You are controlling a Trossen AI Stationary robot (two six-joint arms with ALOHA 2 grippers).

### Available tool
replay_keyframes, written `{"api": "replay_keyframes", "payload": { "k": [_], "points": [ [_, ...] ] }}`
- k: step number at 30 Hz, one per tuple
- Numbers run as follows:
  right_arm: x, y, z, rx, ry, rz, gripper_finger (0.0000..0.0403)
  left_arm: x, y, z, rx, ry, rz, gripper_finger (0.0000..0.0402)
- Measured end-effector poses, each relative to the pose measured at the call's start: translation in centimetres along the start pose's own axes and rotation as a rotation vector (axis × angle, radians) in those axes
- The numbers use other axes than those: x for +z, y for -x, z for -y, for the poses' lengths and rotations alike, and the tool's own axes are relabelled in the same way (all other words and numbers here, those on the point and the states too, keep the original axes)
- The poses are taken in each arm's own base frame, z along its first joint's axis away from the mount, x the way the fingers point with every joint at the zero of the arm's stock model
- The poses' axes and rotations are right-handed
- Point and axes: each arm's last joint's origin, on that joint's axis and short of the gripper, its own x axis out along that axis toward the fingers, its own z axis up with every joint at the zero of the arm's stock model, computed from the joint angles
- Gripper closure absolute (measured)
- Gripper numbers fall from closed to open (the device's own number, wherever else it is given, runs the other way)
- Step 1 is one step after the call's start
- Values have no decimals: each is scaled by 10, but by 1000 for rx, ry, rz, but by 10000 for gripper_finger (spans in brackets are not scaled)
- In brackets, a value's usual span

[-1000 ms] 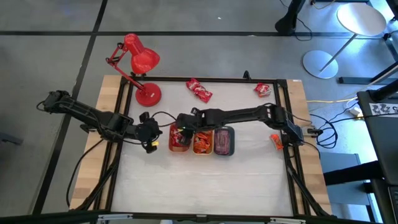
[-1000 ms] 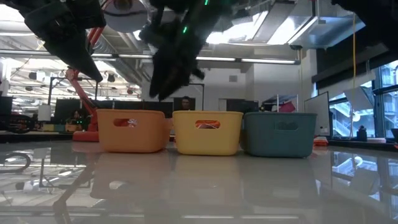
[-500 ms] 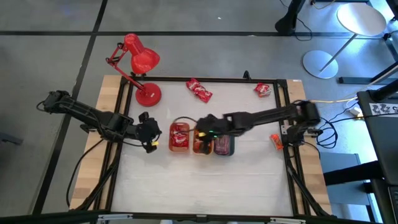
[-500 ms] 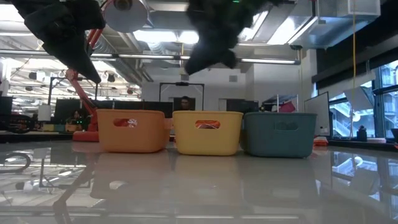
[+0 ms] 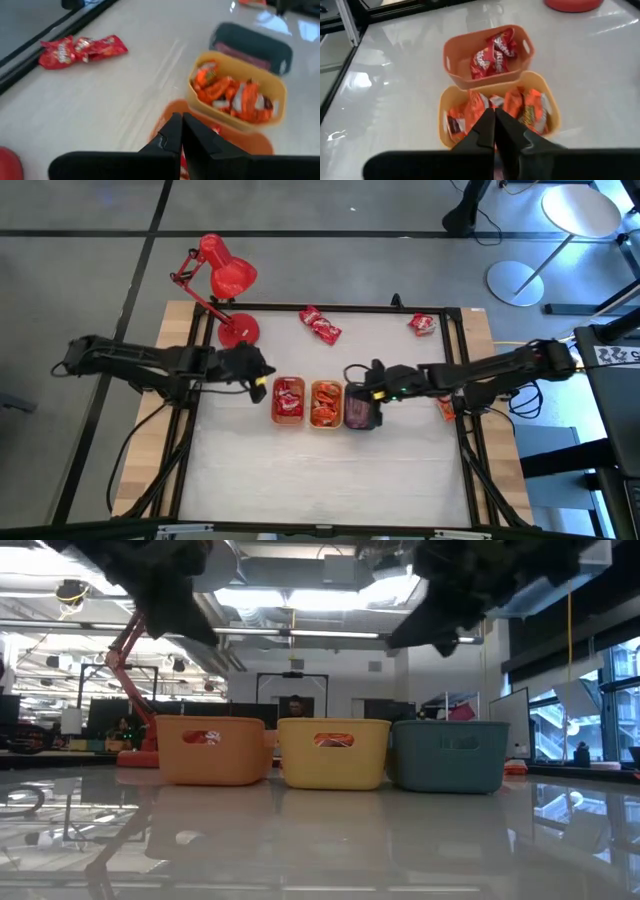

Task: Sort candy
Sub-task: Put the red candy into the orange bin

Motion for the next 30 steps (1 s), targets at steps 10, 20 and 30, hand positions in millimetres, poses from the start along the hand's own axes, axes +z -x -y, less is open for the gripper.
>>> {"api": "replay_keyframes", "payload": {
  "k": [10,20,30],
  "points": [
    [-30,42,5,57,-123,34,391,28,-30,7,21,6,59,398],
    [-63,74,-21,-44,-130,152,391,62,-86,36,30,-37,32,398],
    [-75,83,-42,-63,-97,182,391,75,-155,30,-50,-13,-177,322]
  ]
}}
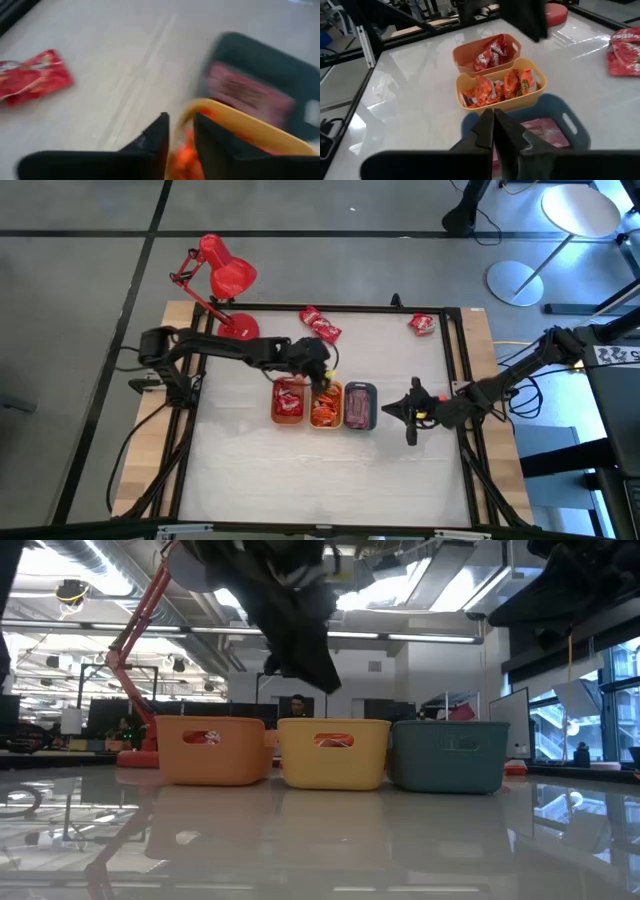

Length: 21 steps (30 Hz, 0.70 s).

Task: Sort candy
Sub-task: Put the red candy into the orange bin

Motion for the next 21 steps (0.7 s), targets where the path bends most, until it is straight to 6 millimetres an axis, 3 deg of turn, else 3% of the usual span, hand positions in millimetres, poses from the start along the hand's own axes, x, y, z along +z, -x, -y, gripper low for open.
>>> {"api": "replay_keyframes", "payload": {
  "k": [4,7,14,21],
  "points": [
    [-3,4,-5,20,1,-2,391,14,-15,-25,135,156,70,262],
    [-5,6,-8,11,17,3,391,21,-20,-46,173,290,110,239],
    [-9,7,-11,-4,35,9,391,25,-24,-93,258,464,129,245],
    [-9,5,-11,-40,21,23,391,16,-41,-131,343,542,93,252]
  ]
}}
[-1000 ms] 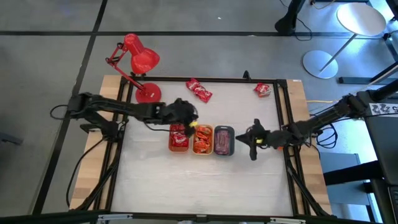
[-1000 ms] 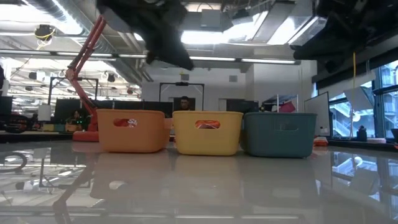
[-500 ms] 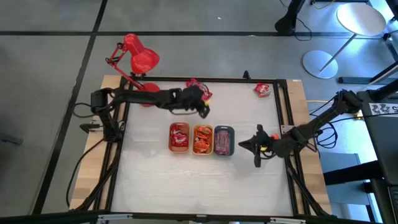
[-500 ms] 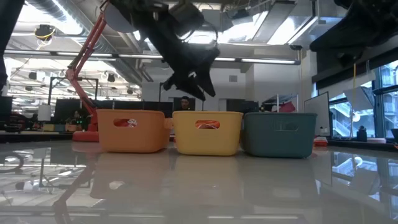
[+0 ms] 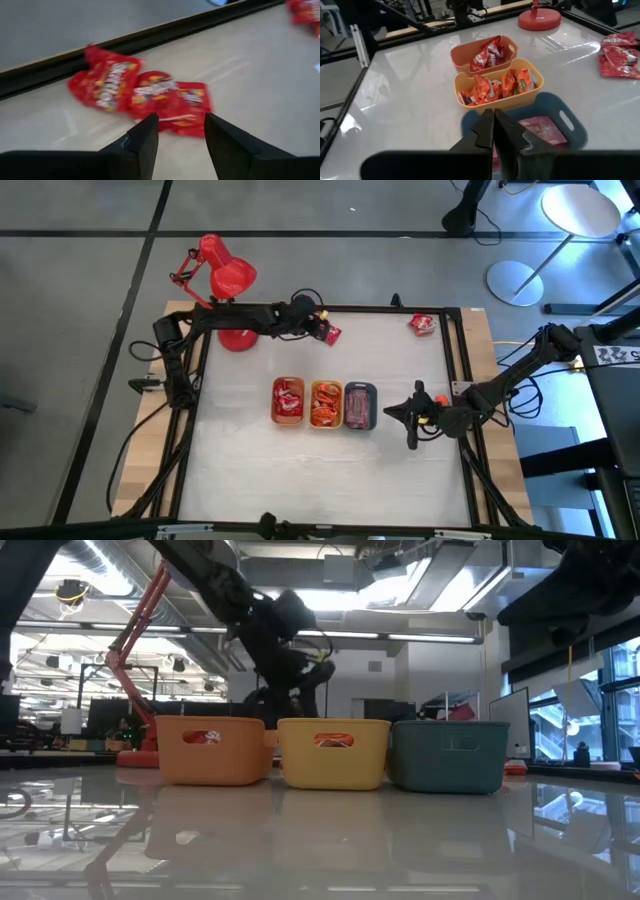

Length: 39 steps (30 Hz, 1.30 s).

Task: Sort candy
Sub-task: Put the red candy into the orange bin

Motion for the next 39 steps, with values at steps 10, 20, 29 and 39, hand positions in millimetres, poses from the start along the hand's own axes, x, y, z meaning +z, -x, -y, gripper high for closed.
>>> {"api": "replay_keyframes", "payload": {
  "k": [10,20,29,39],
  "points": [
    [0,0,1,-23,1,12,391,12,-22,-34,12,122,-35,238],
    [0,0,1,-34,18,13,391,1,-48,-38,-26,137,-80,216],
    [-1,0,2,-29,23,-1,391,-10,-73,-34,-15,97,-87,213],
    [-1,0,2,-30,21,-1,391,-13,-74,-36,-5,45,-122,273]
  ]
}}
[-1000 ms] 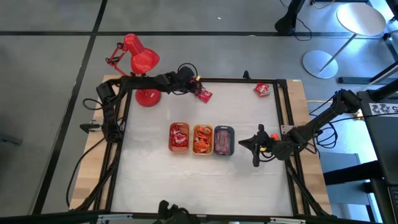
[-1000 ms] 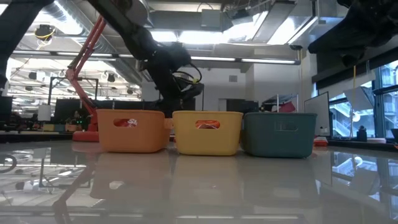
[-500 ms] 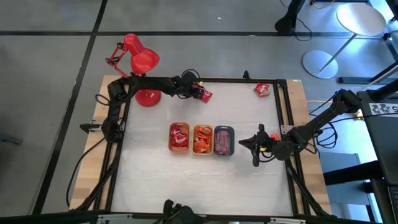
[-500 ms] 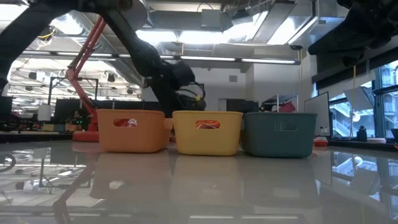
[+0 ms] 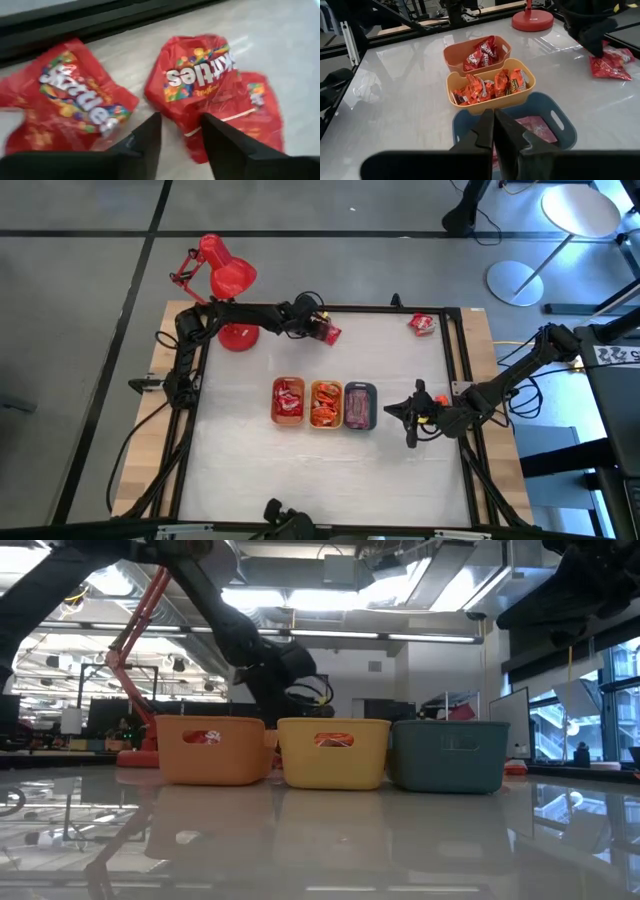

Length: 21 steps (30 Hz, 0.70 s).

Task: Sort candy
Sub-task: Put the red candy into the orange bin

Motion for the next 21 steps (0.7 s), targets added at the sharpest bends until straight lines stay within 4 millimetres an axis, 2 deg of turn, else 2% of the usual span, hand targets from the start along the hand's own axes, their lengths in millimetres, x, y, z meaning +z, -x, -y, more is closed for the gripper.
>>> {"api": "replay_keyframes", "payload": {
  "k": [6,11,14,18,21],
  "points": [
    [0,0,0,0,-1,1,391,-5,1,5,-3,-137,-18,387],
    [0,0,0,0,-4,0,391,-10,3,15,-24,-187,-19,398],
    [0,0,0,3,-19,-3,391,-13,14,24,-28,-219,-18,399],
    [0,0,-1,23,-26,-14,391,-16,41,43,-5,-271,4,400],
    [-1,0,-1,30,-26,-19,391,-18,72,58,5,-340,36,401]
  ]
}}
